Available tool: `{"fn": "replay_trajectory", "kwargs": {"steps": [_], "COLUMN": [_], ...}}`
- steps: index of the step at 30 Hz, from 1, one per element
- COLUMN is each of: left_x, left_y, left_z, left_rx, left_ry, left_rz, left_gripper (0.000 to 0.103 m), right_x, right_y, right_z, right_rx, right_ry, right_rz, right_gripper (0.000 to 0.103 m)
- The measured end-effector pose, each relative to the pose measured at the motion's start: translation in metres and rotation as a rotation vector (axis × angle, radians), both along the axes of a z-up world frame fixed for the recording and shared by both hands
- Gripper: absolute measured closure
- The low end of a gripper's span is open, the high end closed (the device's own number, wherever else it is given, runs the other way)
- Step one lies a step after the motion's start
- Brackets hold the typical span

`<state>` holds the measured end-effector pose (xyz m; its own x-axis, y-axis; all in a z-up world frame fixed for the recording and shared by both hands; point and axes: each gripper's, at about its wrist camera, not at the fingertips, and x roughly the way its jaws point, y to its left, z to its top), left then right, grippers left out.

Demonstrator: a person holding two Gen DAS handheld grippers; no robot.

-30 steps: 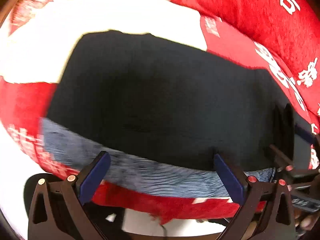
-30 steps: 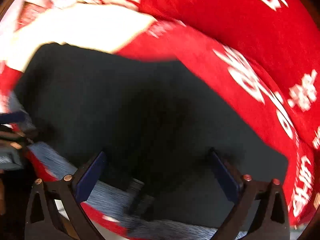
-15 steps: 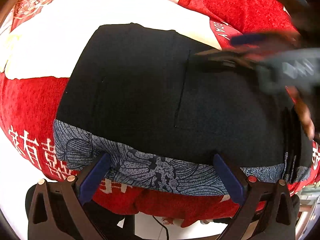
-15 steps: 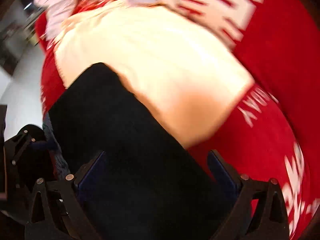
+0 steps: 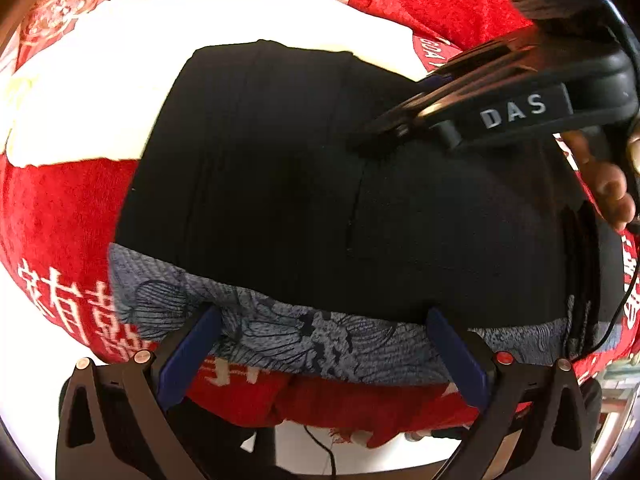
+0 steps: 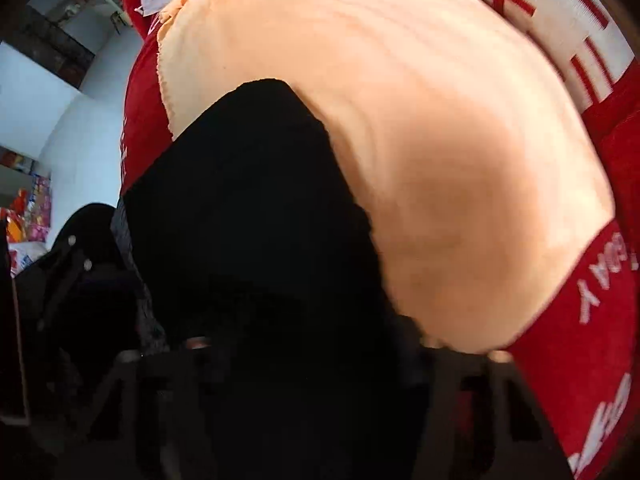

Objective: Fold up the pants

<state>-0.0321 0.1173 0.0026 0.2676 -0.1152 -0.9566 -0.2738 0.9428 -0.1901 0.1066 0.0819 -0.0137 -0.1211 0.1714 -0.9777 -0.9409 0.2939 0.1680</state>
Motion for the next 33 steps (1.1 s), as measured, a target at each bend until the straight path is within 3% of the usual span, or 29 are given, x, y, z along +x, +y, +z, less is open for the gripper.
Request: {"fn": "replay_trajectory", "kwargs": {"steps": [1, 4, 11, 13, 16, 18, 22, 26, 28, 29, 30, 31, 33], "left_x": [-0.003, -0.017, -0.024, -0.018, -0.002, 0.01, 0.028, 0.035, 0.034, 0.033, 0.032, 0.031, 0.033], "left_y": [0.002, 0.021, 0.103, 0.109, 0.104, 0.095, 0.082, 0.064, 0.05, 0.047, 0.048, 0.052, 0.06], "left_z": [0.005, 0.022, 0.031, 0.032, 0.031, 0.028, 0.022, 0.015, 0.018, 0.018, 0.015, 0.012, 0.005], "left_rx": [0.018, 0.034, -0.087, -0.141, -0.257, -0.296, -0.272, -0.433, -0.362, -0.338, -0.332, -0.329, -0.33], "left_ry": [-0.013, -0.068, -0.163, -0.209, -0.273, -0.299, -0.302, -0.273, -0.274, -0.268, -0.248, -0.221, -0.175], "left_rz": [-0.005, 0.0, 0.061, 0.007, -0.128, -0.232, -0.365, -0.458, -0.504, -0.499, -0.475, -0.436, -0.372], "left_gripper": [0.0, 0.0, 0.0, 0.0, 0.0, 0.0, 0.0, 0.0, 0.0, 0.004, 0.022, 0.048, 0.07], "right_x": [-0.002, -0.022, -0.064, -0.075, -0.084, -0.087, -0.088, -0.08, -0.075, -0.07, -0.066, -0.062, -0.055], "right_y": [-0.002, -0.015, -0.048, -0.062, -0.069, -0.074, -0.066, -0.058, -0.053, -0.051, -0.049, -0.047, -0.041], "right_z": [0.004, 0.021, 0.072, 0.085, 0.095, 0.098, 0.099, 0.096, 0.088, 0.085, 0.081, 0.078, 0.068], "right_rx": [0.008, 0.046, 0.201, 0.24, 0.273, 0.286, 0.283, 0.28, 0.255, 0.248, 0.242, 0.231, 0.196], "right_ry": [-0.012, -0.073, -0.218, -0.243, -0.264, -0.256, -0.255, -0.254, -0.263, -0.264, -0.262, -0.255, -0.267], "right_rz": [0.005, 0.029, 0.042, 0.047, 0.045, 0.044, 0.065, 0.069, 0.056, 0.046, 0.033, 0.02, -0.01], "right_gripper": [0.074, 0.081, 0.085, 0.085, 0.085, 0.085, 0.085, 0.085, 0.085, 0.085, 0.085, 0.085, 0.078]}}
